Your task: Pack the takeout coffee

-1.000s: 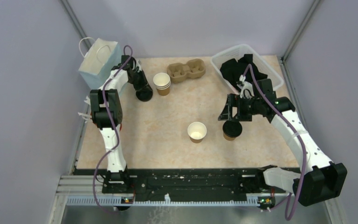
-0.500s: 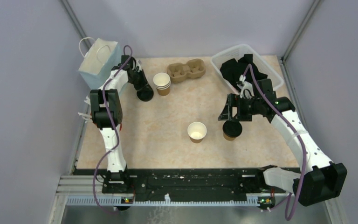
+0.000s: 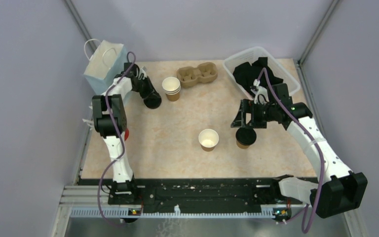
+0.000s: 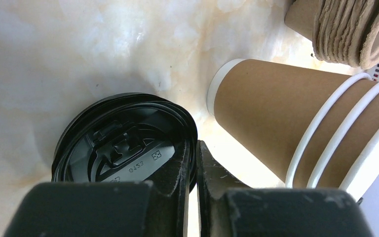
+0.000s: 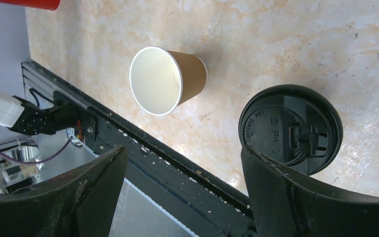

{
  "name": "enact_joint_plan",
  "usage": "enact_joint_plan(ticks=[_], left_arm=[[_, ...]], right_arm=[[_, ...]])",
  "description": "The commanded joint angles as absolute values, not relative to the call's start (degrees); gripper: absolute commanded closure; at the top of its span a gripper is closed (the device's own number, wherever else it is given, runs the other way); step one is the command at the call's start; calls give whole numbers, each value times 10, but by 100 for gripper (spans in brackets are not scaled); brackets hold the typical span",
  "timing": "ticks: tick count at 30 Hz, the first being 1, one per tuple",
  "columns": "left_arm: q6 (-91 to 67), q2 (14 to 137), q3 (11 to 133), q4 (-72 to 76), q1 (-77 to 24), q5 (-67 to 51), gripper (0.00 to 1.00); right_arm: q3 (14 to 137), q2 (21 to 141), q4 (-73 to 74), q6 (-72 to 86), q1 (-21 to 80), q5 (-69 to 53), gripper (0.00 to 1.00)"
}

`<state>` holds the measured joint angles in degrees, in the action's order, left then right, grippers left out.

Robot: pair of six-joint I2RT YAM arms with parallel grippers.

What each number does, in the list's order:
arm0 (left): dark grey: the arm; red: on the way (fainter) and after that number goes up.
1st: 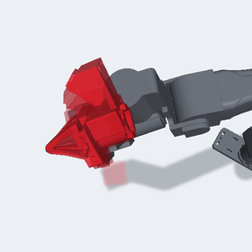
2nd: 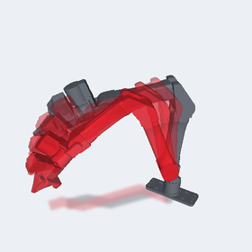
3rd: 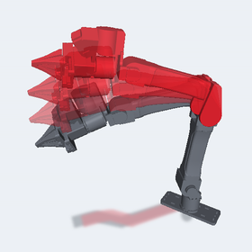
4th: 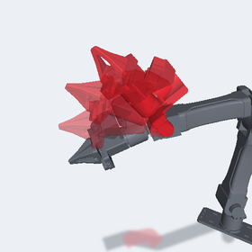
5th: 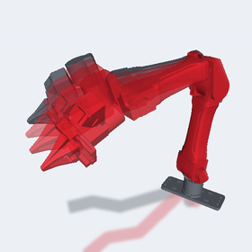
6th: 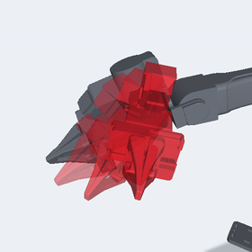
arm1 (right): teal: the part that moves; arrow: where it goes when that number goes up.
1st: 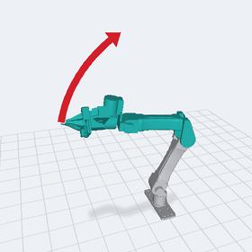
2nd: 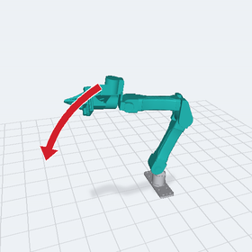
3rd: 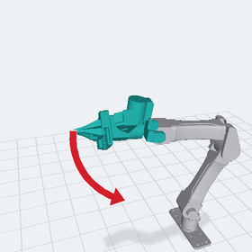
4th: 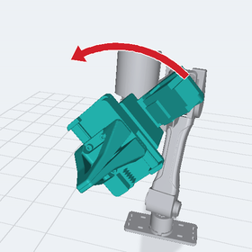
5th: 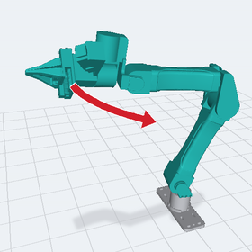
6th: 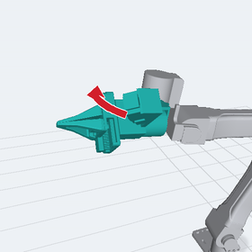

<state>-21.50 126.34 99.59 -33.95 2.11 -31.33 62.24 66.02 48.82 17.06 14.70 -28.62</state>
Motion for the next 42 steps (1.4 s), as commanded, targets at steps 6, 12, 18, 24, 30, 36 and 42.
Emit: enact_joint_plan(ticks=[6,12,18,24,30,36,42], left_arm=[[-229,1208,965,-289,36,-359,86],[-230,1192,966,-280,36,-360,86],[-223,1168,974,-302,34,-305,100],[-206,1163,1008,-373,13,-185,100],[-173,1211,1097,-456,-34,-76,100],[-145,1265,1193,-535,-77,59,100],[-137,1276,1193,-534,-77,57,100]], right_arm=[[622,652,472,171,142,-298,15],[622,649,472,172,142,-298,15],[621,644,472,171,142,-298,15],[620,645,471,171,142,-300,15],[619,647,469,170,142,-302,15],[620,650,470,170,142,-302,15],[621,652,470,169,142,-301,15]])
